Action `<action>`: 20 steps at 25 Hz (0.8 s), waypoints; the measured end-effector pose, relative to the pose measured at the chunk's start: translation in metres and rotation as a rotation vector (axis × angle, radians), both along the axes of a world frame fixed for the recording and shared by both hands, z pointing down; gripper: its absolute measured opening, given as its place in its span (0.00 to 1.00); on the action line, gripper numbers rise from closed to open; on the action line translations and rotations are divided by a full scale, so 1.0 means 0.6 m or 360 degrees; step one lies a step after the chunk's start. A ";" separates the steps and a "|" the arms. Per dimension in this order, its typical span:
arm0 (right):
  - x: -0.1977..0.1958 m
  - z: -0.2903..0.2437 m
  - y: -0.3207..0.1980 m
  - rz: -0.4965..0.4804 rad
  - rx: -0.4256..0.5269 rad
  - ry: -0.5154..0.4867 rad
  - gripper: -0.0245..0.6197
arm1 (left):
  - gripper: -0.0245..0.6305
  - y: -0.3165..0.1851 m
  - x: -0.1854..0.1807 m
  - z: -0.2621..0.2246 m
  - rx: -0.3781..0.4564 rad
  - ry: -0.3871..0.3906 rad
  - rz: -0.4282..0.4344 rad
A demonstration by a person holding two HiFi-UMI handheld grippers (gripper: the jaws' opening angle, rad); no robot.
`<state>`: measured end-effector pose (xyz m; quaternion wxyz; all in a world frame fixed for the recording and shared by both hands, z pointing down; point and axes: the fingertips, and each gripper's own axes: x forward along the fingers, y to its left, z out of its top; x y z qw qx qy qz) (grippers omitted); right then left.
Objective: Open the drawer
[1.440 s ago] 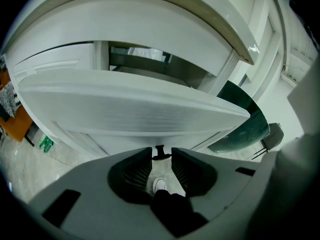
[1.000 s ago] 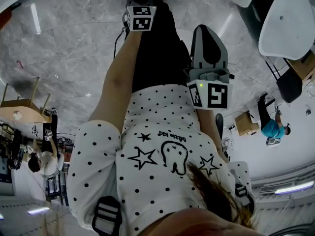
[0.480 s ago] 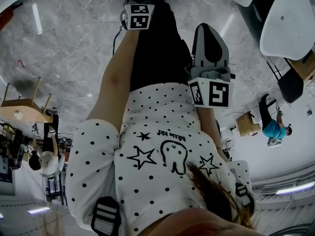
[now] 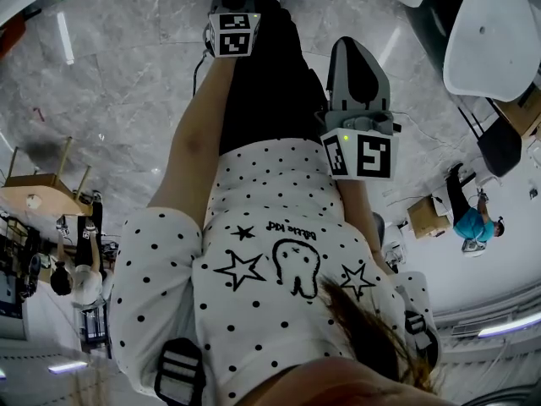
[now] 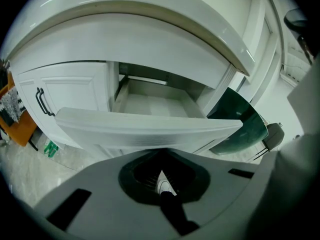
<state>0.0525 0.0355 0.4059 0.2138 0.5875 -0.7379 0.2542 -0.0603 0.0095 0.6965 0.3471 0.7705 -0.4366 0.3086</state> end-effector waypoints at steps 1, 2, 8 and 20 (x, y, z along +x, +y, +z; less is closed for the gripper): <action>0.000 -0.001 -0.001 0.0000 0.0004 -0.0003 0.06 | 0.04 0.000 -0.001 -0.001 -0.0002 -0.0003 0.0003; -0.001 -0.003 -0.002 0.0000 0.0009 -0.0006 0.06 | 0.04 0.000 -0.002 -0.003 -0.0006 -0.0006 0.0005; -0.003 -0.010 -0.011 0.0002 0.0038 -0.0019 0.06 | 0.04 0.004 -0.013 -0.004 -0.0049 -0.0021 -0.0031; 0.013 -0.025 -0.015 0.0024 0.0077 -0.0034 0.06 | 0.04 0.014 -0.011 -0.024 -0.0144 -0.0034 -0.0109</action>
